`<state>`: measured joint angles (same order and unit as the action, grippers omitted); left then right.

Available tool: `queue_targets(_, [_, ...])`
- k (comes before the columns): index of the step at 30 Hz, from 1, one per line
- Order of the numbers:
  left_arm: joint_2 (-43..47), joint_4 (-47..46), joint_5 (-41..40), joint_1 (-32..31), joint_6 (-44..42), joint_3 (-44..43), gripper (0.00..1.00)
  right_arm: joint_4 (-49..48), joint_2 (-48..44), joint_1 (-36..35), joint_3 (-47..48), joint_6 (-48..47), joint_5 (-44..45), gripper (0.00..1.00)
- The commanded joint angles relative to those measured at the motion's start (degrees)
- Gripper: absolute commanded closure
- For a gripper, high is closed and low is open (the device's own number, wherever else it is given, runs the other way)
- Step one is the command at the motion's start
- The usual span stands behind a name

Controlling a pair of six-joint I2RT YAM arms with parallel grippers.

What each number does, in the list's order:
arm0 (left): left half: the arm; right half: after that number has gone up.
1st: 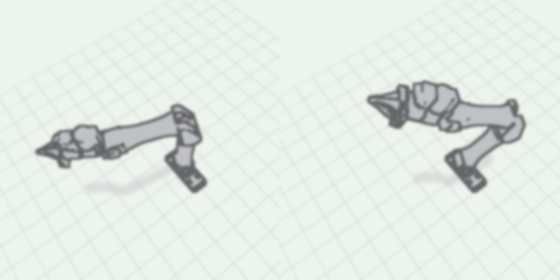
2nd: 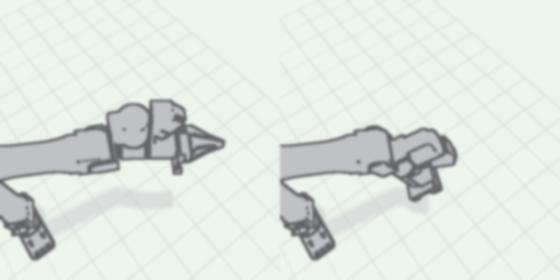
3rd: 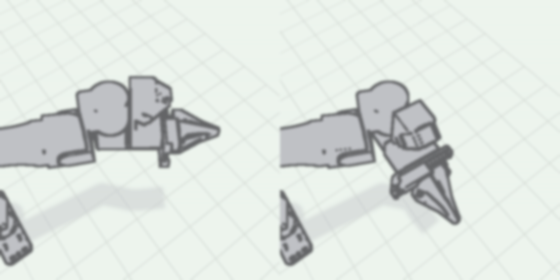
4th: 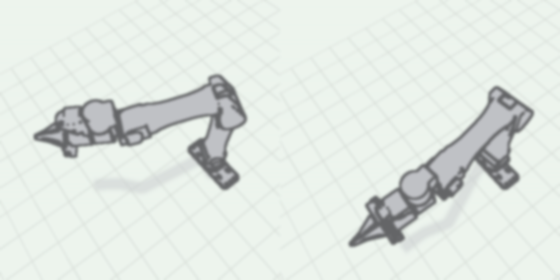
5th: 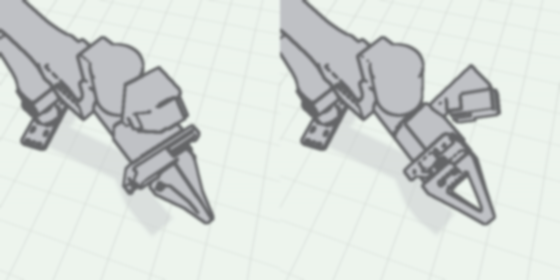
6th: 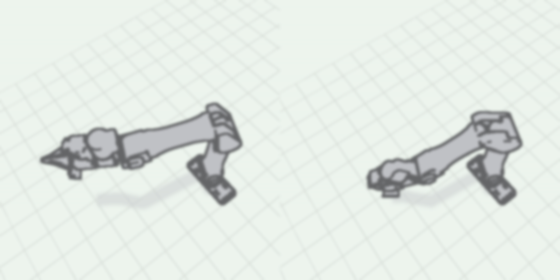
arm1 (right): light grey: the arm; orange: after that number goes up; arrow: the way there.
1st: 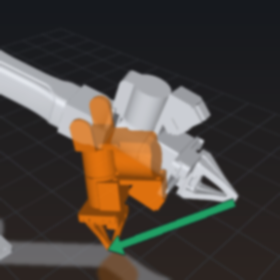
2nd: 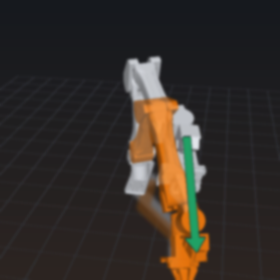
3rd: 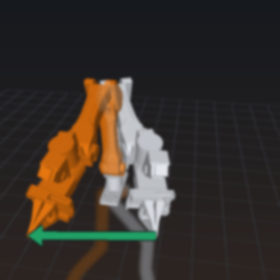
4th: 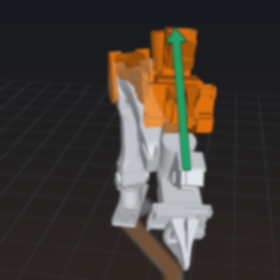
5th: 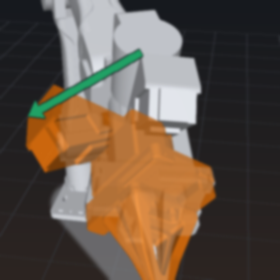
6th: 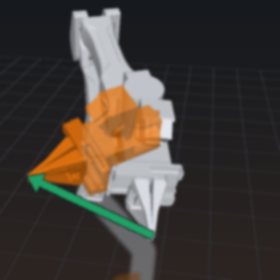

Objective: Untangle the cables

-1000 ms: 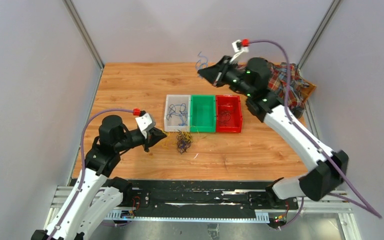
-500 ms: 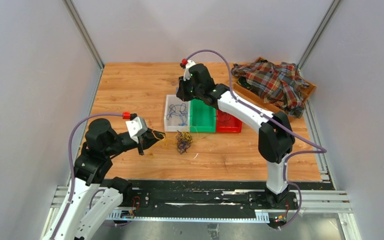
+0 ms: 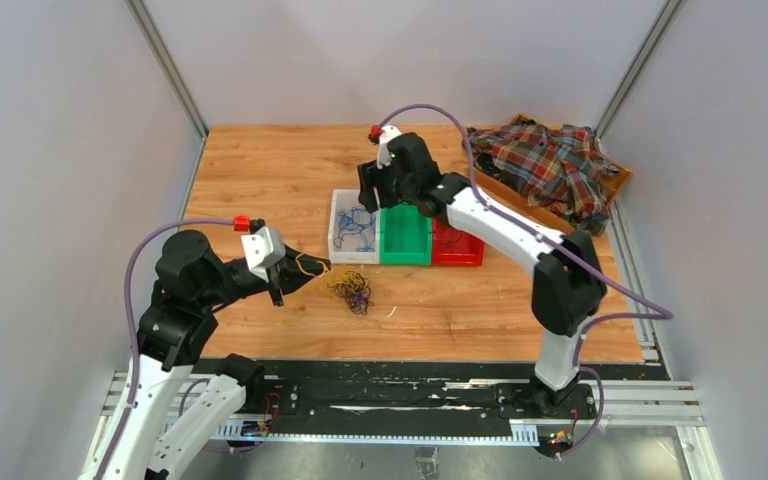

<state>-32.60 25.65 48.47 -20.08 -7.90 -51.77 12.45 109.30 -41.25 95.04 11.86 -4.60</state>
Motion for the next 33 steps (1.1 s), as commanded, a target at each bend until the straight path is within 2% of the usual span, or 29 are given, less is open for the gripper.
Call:
queue_targets(1, [-1.1,-3.0,0.9,-0.2,2.1,-2.8,0.99,-8.6,-12.9,-0.7,-11.4,-2.2,-3.7,0.37])
queue_targets(7, [-2.4,-6.6,-0.6,-0.3,4.8,-5.1,1.0,-28.9,-32.1,-1.5,-38.3,-6.5,-12.6,0.35])
queue_targets(11, [-4.5,-9.5,-0.8,-0.3,7.6,-6.5,0.99,-36.9,-40.7,-7.3,-48.5,-12.1,-13.2,0.31])
queue_targets(15, [-7.1,-11.6,-0.5,-0.3,9.7,-9.1,0.99,-39.0,-39.6,-13.1,-46.3,-15.7,-12.0,0.25])
queue_targets(24, [-10.1,-10.3,-0.6,-0.3,8.7,-17.3,0.99,-46.2,-23.9,-17.3,-38.8,-14.8,-10.8,0.21])
queue_targets(29, [-10.9,-10.7,-0.9,-0.3,8.0,-20.1,0.99,-51.7,-18.9,-18.2,-37.8,-11.6,-11.6,0.26])
queue_targets(33, [-12.2,-11.9,-1.5,-0.3,8.5,-23.0,0.99,-52.8,-15.7,-18.4,-36.8,-9.6,-9.6,0.33])
